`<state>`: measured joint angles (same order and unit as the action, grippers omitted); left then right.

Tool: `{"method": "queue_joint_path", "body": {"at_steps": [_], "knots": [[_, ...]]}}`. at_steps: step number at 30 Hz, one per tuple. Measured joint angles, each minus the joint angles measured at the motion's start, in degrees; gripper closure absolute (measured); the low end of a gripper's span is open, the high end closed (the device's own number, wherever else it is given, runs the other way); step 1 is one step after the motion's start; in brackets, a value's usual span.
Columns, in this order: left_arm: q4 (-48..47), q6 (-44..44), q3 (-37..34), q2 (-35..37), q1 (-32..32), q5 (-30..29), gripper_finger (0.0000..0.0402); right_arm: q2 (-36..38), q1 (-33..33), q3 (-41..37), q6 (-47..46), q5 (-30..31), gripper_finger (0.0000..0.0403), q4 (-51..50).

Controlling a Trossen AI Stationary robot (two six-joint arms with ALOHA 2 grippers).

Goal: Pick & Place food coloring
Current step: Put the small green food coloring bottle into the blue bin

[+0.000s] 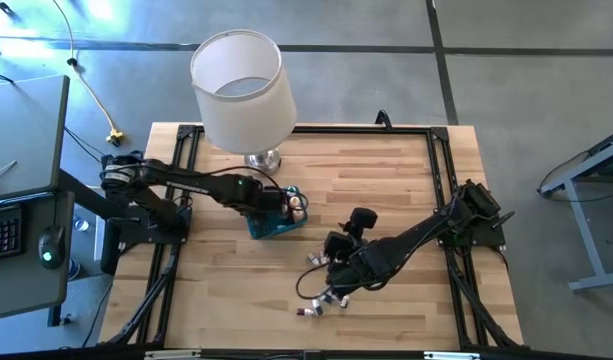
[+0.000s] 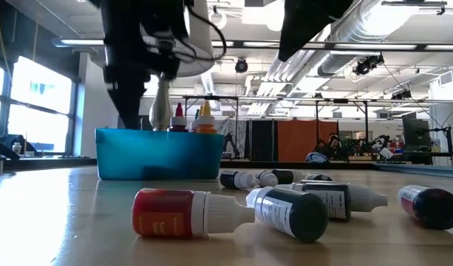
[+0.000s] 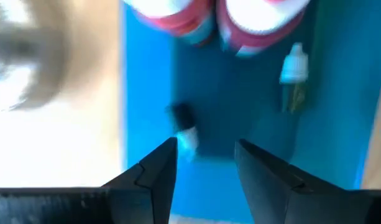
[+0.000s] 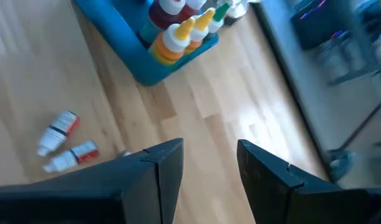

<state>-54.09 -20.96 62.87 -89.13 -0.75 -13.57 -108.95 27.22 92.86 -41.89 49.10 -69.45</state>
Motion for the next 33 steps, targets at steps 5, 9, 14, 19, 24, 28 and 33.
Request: {"method": "queue_joint_path", "body": {"at_steps": [5,9,14,19,24,28,33], "knots": [[-13.28,-0.09,8.16,3.28,-0.72,-0.81,0.0244,-0.13,-2.33,-1.38,1.61,-4.47,0.0258,5.71],[-16.45,-0.10,11.69,6.41,-2.74,-0.44,0.0244,-0.31,-4.32,-8.05,12.77,-8.96,0.0258,10.80],[-14.60,1.22,12.54,10.10,-6.27,0.52,0.0244,-0.24,-8.78,-16.47,27.61,-18.59,0.0259,20.98],[-13.24,1.23,12.52,11.78,-9.51,-2.31,0.0244,-0.22,-13.36,-21.71,39.34,-30.62,0.0259,34.10],[-13.36,1.04,12.46,11.85,-11.49,-2.70,0.0244,-0.17,-15.66,-22.67,43.14,-39.61,0.0259,34.71],[-13.20,1.06,12.50,11.92,-11.80,-3.63,0.0244,-0.14,-16.34,-23.77,44.78,-41.55,0.0259,35.33],[-13.19,1.15,12.50,11.92,-11.65,-4.13,0.0243,0.02,-17.53,-27.27,44.48,-42.02,0.0259,40.44]]}}
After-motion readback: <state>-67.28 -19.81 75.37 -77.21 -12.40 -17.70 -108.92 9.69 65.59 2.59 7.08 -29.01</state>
